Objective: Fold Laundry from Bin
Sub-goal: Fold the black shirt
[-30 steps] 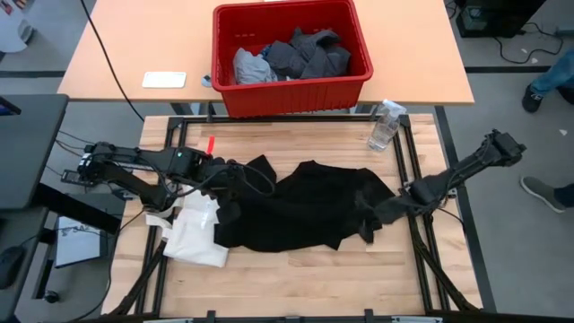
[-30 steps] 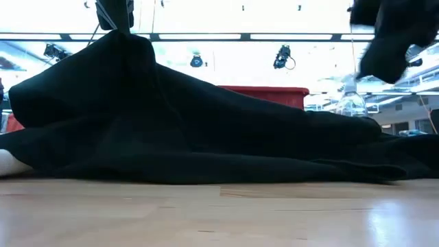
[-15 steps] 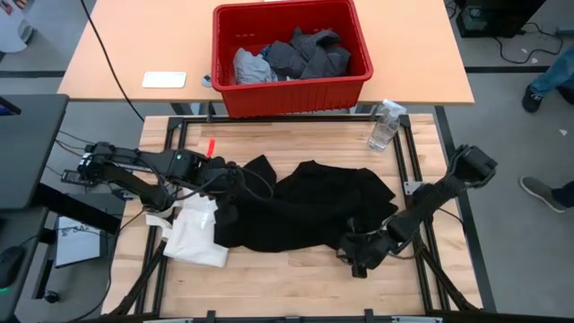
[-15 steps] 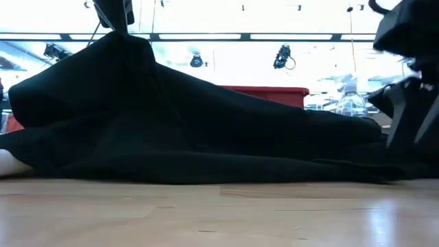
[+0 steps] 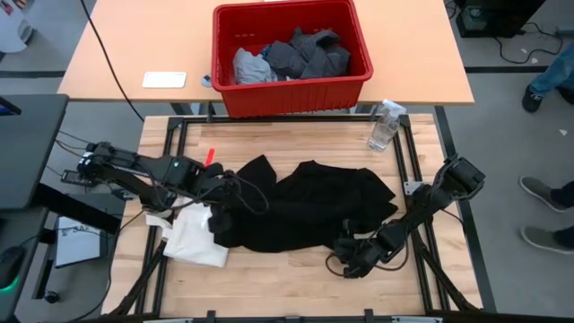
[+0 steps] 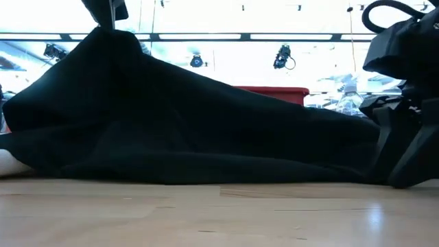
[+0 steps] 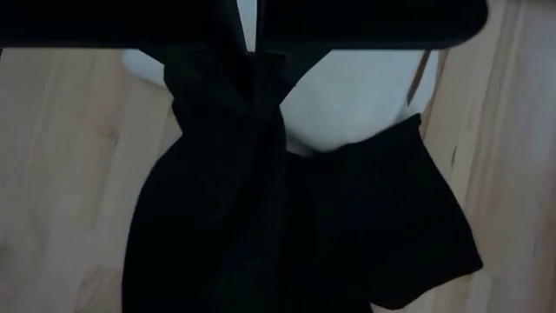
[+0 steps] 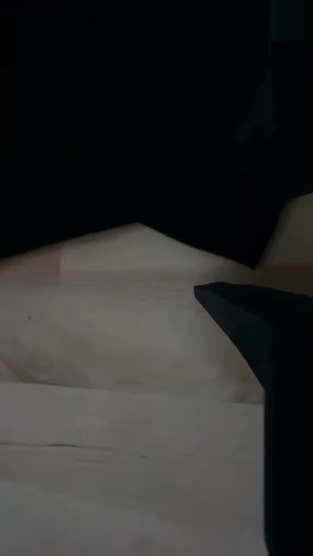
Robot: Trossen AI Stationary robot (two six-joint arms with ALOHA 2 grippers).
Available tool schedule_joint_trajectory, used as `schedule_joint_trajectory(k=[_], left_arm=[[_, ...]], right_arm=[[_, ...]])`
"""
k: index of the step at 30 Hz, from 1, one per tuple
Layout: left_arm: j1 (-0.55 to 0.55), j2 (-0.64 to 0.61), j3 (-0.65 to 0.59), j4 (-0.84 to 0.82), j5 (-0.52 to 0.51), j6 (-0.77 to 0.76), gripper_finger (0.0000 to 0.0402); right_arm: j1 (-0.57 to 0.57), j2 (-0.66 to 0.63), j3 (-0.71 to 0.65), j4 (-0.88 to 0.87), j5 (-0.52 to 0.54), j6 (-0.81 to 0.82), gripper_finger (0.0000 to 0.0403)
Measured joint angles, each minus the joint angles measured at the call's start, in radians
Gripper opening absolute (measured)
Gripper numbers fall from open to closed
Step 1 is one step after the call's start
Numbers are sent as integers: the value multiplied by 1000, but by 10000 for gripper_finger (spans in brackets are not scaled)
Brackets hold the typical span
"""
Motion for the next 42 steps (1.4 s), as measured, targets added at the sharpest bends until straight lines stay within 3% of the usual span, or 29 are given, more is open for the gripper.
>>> schedule_joint_trajectory(k=[3, 7, 11, 15, 21, 28, 38, 42], left_arm=[[-11, 0, 0, -5, 0, 0, 17], [-12, 0, 0, -6, 0, -47, 18], [-11, 0, 0, -24, 0, -127, 17], [-10, -1, 0, -44, -4, -136, 6], [-17, -19, 42, -103, -43, -129, 3], [-28, -27, 246, -137, -155, -59, 2], [-19, -28, 617, -73, -303, 352, 1], [7, -30, 682, -49, -307, 439, 1]], right_arm=[[-2, -2, 0, -14, 6, 40, 106], [-23, -11, 1, -76, 1, 115, 22], [-52, -37, 21, -191, -62, 259, 9], [-62, -136, 101, -428, -124, 281, 5], [-81, -340, 392, -893, -54, 290, 3], [-99, -482, 754, -1289, 130, 366, 2], [-167, -497, 1179, -1380, 340, 156, 2], [-212, -480, 1289, -1382, 388, 53, 2]])
